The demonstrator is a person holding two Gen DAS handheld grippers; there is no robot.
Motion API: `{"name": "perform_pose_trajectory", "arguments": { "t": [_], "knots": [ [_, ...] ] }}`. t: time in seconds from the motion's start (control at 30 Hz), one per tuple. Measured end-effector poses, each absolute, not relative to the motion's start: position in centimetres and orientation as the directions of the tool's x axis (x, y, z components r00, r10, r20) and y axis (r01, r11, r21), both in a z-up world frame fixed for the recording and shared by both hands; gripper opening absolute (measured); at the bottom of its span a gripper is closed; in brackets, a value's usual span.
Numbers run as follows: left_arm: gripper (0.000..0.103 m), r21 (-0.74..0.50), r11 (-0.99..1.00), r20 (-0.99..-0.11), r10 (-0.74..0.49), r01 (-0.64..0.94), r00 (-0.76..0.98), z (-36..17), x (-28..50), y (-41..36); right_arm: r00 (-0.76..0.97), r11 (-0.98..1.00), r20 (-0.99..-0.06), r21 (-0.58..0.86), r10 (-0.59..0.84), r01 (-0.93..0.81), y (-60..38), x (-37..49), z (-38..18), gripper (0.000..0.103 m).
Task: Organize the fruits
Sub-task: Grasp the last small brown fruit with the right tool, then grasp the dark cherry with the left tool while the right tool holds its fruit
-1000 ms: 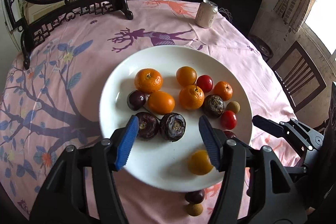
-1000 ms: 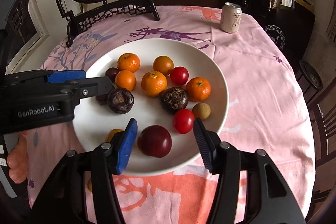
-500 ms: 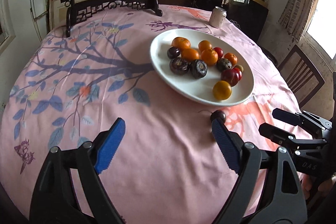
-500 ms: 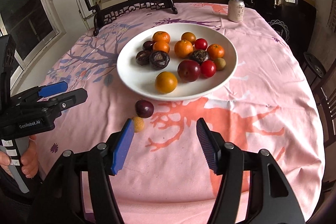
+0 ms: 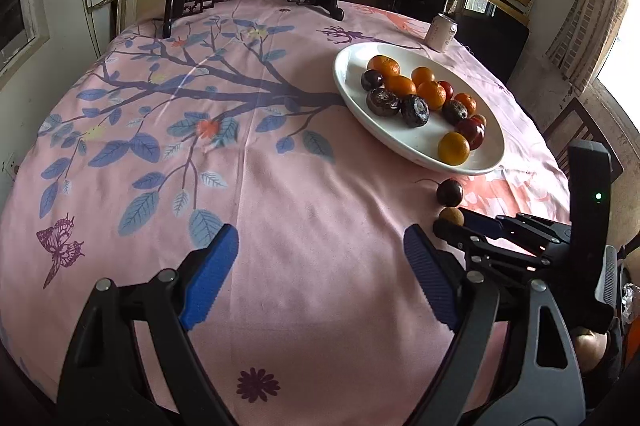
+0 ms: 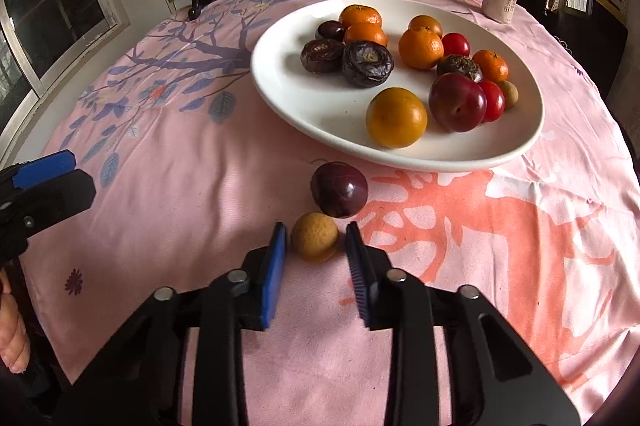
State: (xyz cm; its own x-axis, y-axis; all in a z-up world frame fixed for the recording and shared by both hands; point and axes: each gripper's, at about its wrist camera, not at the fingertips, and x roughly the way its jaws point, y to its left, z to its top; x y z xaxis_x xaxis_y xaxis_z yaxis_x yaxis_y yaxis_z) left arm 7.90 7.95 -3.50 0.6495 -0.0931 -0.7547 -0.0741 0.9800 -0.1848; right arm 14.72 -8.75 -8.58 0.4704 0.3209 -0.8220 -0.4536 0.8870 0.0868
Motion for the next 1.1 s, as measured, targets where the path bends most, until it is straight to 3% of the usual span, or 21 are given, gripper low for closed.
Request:
{"name": "perform_pose_trajectory", "arguments": {
  "t": [0.27,0.5,0.57,0.63,0.8,0.87,0.93,1.1],
  "knots": [
    [0.087,-0.179,0.983,-0.787,-0.166,0.038,0.594,-4.5,10.8,2.6,0.516,0.914,-0.794,0.116,0.320,-0.388,-13.7,12.9,-6.5,0.024],
    [0.086,-0.105,0.990,-0.828,-0.138,0.092,0.543,-6.6,13.9,-2.9,0.528,0.934,-0.784,0.184,0.327,-0.307,-19.4,12.2,-6.9,0.024],
    [0.085,-0.093,0.991,-0.838,-0.132,0.100,0.529,-7.2,14.5,-3.8,0.529,0.934,-0.779,0.204,0.336,-0.293,-20.5,12.3,-7.0,0.024],
    [0.077,-0.095,0.990,-0.850,-0.133,0.100,0.509,-7.8,15.1,-4.4,0.530,0.932,-0.773,0.225,0.349,-0.285,-21.1,12.4,-7.1,0.024],
    [0.074,-0.055,0.996,-0.852,-0.085,0.073,0.516,-8.4,16.3,-5.2,0.526,0.921,-0.761,0.261,0.380,-0.289,-21.8,12.6,-7.4,0.024],
    [0.066,-0.022,0.998,-0.850,-0.049,0.057,0.525,-8.4,16.4,-5.5,0.522,0.920,-0.761,0.270,0.385,-0.286,-22.0,12.7,-7.6,0.024],
    [0.030,-0.009,0.998,-0.846,-0.043,0.066,0.531,-8.2,16.3,-5.6,0.520,0.918,-0.760,0.280,0.391,-0.281,-22.4,12.7,-7.6,0.024],
    [0.030,-0.038,0.996,-0.844,-0.076,0.081,0.531,-7.4,15.0,-5.6,0.536,0.918,-0.748,0.284,0.393,-0.276,-22.8,12.5,-6.9,0.024]
  ]
}}
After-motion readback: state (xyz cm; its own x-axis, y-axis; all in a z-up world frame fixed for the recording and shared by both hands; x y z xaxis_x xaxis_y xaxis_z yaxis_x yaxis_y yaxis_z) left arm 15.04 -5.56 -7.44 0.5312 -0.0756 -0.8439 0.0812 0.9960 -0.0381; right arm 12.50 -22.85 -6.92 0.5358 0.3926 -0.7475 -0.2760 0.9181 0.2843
